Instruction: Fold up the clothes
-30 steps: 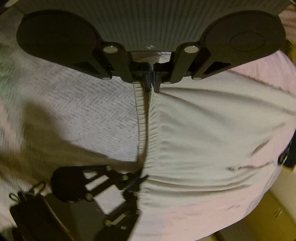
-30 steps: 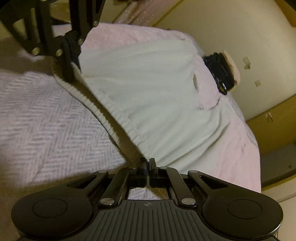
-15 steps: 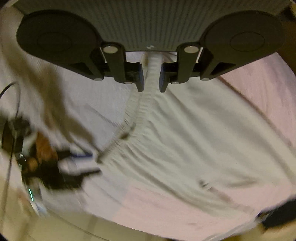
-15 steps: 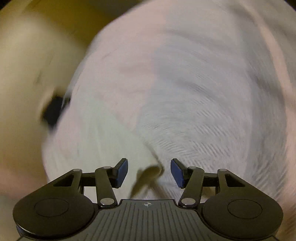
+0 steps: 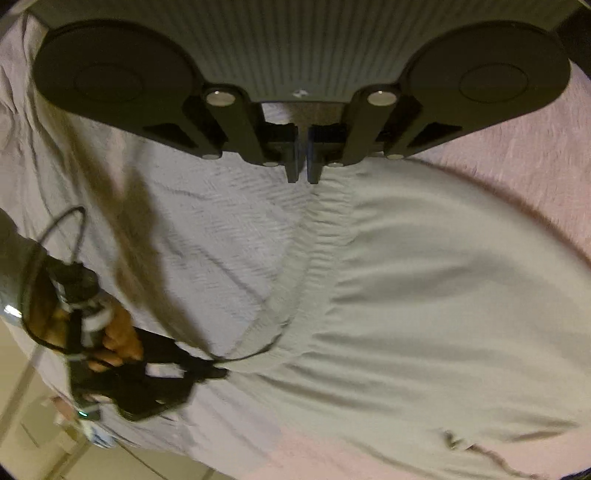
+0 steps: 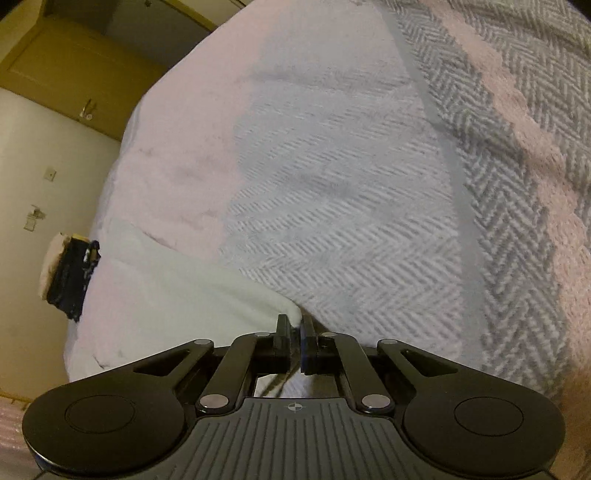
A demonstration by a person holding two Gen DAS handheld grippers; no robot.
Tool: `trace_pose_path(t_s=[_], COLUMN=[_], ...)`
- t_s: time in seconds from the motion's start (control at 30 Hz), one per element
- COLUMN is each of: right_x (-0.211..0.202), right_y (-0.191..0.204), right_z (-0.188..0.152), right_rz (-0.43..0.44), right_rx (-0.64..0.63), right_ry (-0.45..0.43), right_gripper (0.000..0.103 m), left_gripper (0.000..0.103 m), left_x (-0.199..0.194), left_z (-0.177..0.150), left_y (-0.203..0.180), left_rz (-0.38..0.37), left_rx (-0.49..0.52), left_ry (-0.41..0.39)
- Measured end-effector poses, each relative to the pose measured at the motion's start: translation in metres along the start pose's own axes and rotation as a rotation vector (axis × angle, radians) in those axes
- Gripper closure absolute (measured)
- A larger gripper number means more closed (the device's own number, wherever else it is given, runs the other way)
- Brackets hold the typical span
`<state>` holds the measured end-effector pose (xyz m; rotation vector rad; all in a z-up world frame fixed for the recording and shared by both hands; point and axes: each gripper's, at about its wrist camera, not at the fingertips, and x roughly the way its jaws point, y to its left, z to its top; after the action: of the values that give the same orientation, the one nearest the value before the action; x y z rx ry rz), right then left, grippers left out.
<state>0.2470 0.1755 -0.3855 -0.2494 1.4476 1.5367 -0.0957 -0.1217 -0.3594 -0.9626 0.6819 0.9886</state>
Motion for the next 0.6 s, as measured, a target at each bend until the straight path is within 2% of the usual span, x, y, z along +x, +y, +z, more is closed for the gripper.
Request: trace_pose_path(t_s=[0.07, 0.13, 0.2, 0.33, 0.37, 0.47, 0.53, 0.6], right_x=[-0.005, -0.012, -0.020, -0.037, -0.037, -0.008, 0.012, 0.017], right_y=[0.003, 0.020, 0.044, 0.092, 0.105, 0.139, 0.143, 0.147], right_z=[0.002, -0.011, -0.031, -0.071, -0.086, -0.163, -0.203, -0.226], right_rz=[-0.033, -0.081, -0.129, -0.224, -0.231, -0.164, -0.264, -0.452], right_rx=[-0.007, -0.106, -0.247, -0.530, -0.607, -0.858, -0.919, -0.889], right_ry=[-0.010, -0.044, -0.088, -0.178, -0.173, 0.006, 0.079, 0.075], right_gripper=[0.092, 0.074, 0.072, 0.072, 0.072, 0.072, 0.072, 0.072], left_gripper=[0.101, 0.101, 0.099, 0.097, 0.097, 0.097, 0.097, 0.096], left_x=[-0.011, -0.024, -0.032, -0.025, -0.017, 0.003, -0.002, -0.016], left_z=[0.004, 0.013, 0.023, 0.042, 0.045, 0.050, 0.055, 0.065], left_y=[0.000, 0.006, 0.014, 0.046, 0.056, 0.075, 0.086, 0.105], left_rz=[-0.018, -0.012, 0.006, 0.095, 0.102, 0.076, 0.030, -0.016], left_rx=[0.025, 0.047, 0.066, 0.097, 0.108, 0.169, 0.224, 0.251], left_ry=[0.000, -0.021, -0.047, -0.079, -0.053, 0.043, 0.061, 0.043])
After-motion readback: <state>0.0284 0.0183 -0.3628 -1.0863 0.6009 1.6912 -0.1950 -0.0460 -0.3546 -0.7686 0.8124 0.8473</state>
